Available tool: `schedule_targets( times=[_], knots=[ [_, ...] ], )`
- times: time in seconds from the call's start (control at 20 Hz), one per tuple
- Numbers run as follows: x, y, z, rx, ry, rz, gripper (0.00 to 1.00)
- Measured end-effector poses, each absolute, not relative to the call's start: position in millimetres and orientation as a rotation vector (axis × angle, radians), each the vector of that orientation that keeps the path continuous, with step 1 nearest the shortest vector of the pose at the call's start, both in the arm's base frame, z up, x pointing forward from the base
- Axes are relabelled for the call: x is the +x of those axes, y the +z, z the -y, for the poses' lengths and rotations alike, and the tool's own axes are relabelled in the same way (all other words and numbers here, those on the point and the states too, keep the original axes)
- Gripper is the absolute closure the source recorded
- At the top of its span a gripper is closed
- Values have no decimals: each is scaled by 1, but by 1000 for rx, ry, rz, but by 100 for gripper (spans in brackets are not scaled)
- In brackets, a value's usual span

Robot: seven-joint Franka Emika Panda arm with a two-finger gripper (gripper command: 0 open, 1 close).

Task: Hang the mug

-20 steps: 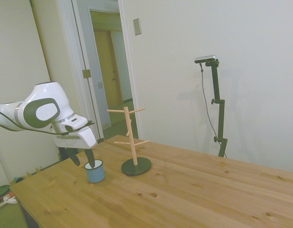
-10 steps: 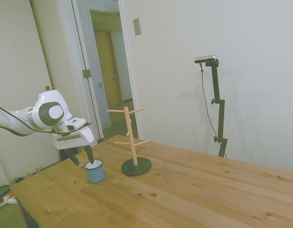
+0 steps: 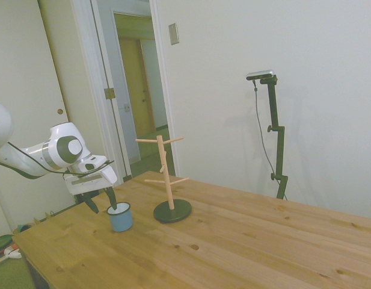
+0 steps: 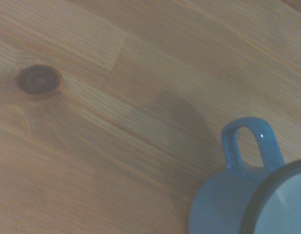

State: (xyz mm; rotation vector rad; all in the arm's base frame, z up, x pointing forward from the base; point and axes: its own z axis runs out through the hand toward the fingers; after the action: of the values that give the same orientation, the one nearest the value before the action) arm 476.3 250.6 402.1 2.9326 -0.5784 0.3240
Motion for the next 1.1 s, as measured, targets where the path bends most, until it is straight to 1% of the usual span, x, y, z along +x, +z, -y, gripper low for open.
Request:
schedule_targets(
  times=[0.15,0.2,1.1],
  knots=[
    [483,395,-255,2932,312,579,0],
    [484,394,-257,2932,311,581,100],
    [488,365,-253,2936,280,580,100]
  ],
)
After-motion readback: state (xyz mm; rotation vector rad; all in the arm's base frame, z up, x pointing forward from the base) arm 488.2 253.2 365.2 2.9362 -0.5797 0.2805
